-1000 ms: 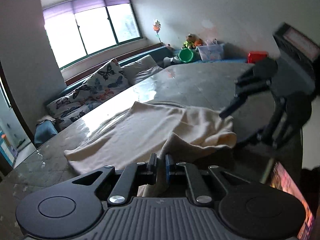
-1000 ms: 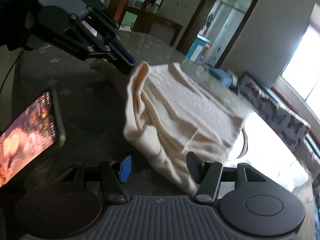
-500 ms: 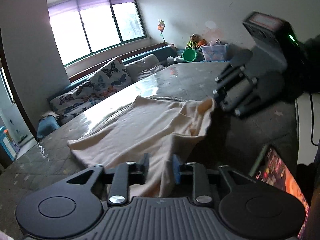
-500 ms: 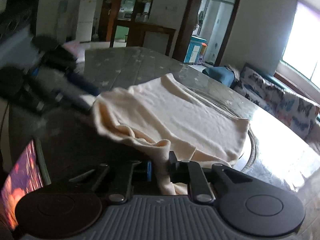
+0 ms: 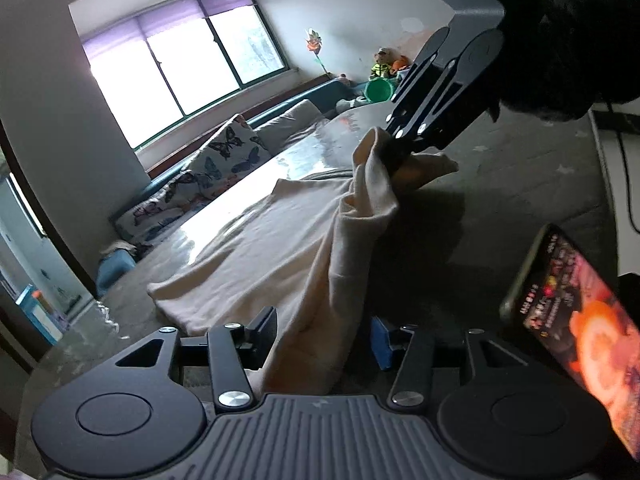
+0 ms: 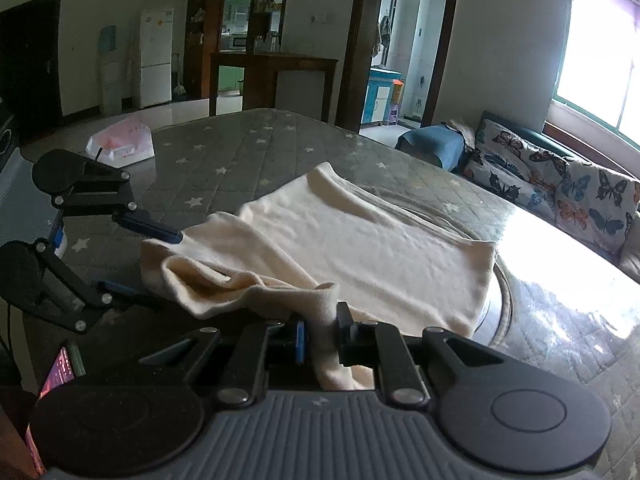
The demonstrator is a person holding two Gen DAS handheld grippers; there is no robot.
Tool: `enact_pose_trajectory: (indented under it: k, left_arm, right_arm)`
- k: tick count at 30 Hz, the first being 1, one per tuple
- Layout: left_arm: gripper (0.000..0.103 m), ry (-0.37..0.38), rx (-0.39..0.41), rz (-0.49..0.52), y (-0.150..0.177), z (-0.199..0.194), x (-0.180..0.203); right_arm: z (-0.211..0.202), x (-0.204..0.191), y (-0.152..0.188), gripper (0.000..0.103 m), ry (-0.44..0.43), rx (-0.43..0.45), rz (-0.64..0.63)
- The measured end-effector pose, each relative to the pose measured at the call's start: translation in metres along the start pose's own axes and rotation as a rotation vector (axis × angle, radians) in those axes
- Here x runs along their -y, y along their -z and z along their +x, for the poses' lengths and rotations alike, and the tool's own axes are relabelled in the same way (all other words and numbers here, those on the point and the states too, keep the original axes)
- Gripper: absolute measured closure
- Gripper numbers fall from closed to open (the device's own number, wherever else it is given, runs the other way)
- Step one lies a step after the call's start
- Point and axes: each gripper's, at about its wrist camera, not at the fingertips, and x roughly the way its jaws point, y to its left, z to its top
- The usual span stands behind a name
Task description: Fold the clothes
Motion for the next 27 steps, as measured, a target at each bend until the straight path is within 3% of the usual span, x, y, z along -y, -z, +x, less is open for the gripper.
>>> enact_pose_trajectory:
  k: [4, 6, 7, 8, 16, 27]
  left_arm:
    - [0.051, -0.035, -0.016, 0.063, 0.002, 0.005, 0.008]
    - [0.067, -0.040, -0.027, 0.076, 0.003, 0.008, 0.009]
    - [0.086, -0.041, -0.035, 0.075, 0.003, 0.009, 0.008]
    - [0.093, -0.043, -0.041, 0.067, 0.003, 0.009, 0.006]
    - [0.097, -0.056, -0.005, 0.059, -0.006, -0.021, -0.002]
    - [0.097, 0.095, 0.006, 0.032, -0.014, -0.097, 0.001]
  right_arm:
    - [0.002, -0.003, 0.002, 0.090, 0.009, -0.004, -0.016]
    - [0.002, -0.005, 0.005, 0.090, 0.015, -0.001, -0.019]
    - [0.002, -0.006, 0.006, 0.090, 0.016, 0.002, -0.019]
    - [0.002, -0.007, 0.008, 0.092, 0.017, 0.005, -0.018]
    - [-0.021, -0.025, 0.016, 0.095, 0.039, 0.065, -0.018]
    - [-0.088, -0.054, 0.012, 0.095, -0.058, 0.028, -0.050]
